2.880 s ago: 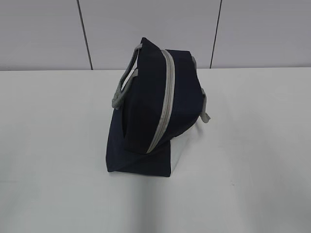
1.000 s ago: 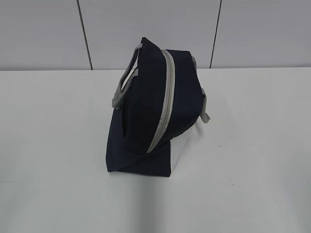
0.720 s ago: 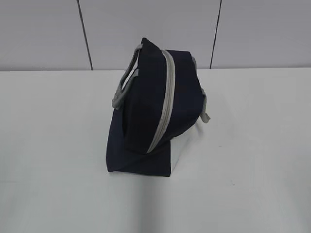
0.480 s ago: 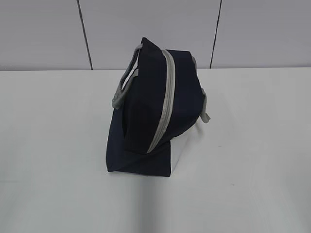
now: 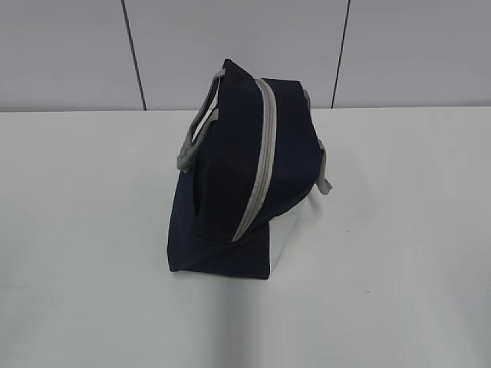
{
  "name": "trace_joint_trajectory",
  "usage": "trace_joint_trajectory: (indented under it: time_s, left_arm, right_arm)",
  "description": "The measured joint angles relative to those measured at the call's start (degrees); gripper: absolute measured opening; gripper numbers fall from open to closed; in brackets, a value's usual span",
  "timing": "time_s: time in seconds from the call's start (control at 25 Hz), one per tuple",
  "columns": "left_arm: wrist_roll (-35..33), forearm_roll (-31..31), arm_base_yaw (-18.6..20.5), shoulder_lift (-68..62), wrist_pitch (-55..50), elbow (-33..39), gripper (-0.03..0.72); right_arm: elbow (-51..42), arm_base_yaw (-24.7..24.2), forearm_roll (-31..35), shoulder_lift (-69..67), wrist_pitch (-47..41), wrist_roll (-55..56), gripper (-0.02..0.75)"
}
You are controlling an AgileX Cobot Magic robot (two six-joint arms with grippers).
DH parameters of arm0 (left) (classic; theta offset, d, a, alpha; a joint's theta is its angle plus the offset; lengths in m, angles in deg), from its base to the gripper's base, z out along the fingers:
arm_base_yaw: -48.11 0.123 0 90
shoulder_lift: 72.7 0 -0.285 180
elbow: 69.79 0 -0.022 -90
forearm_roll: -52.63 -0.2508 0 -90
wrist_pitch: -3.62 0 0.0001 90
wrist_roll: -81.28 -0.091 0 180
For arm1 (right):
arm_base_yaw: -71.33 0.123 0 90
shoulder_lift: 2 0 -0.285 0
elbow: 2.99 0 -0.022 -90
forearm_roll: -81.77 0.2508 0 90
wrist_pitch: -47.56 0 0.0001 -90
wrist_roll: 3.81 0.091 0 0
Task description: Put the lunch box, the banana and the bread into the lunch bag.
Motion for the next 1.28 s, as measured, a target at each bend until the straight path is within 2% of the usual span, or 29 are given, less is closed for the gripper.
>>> trace_joint_trajectory:
  time_s: [0.36, 0.76, 1.28]
  left_arm:
    - [0.0, 0.0, 0.47, 0.54, 0.0, 0.0, 0.434]
    - [0.0, 0.0, 7.34, 7.2, -0.27, 0.0, 0.434]
    - [0.0, -0.27, 7.7, 7.27, -0.35, 0.0, 0.434]
  right_arm:
    - [0.0, 0.0, 0.0, 0.0, -0.1, 0.0, 0.444]
    - [0.0, 0.0, 0.0, 0.0, -0.1, 0.0, 0.442]
    - [0.0, 0.0, 0.0, 0.0, -0.1, 0.0, 0.442]
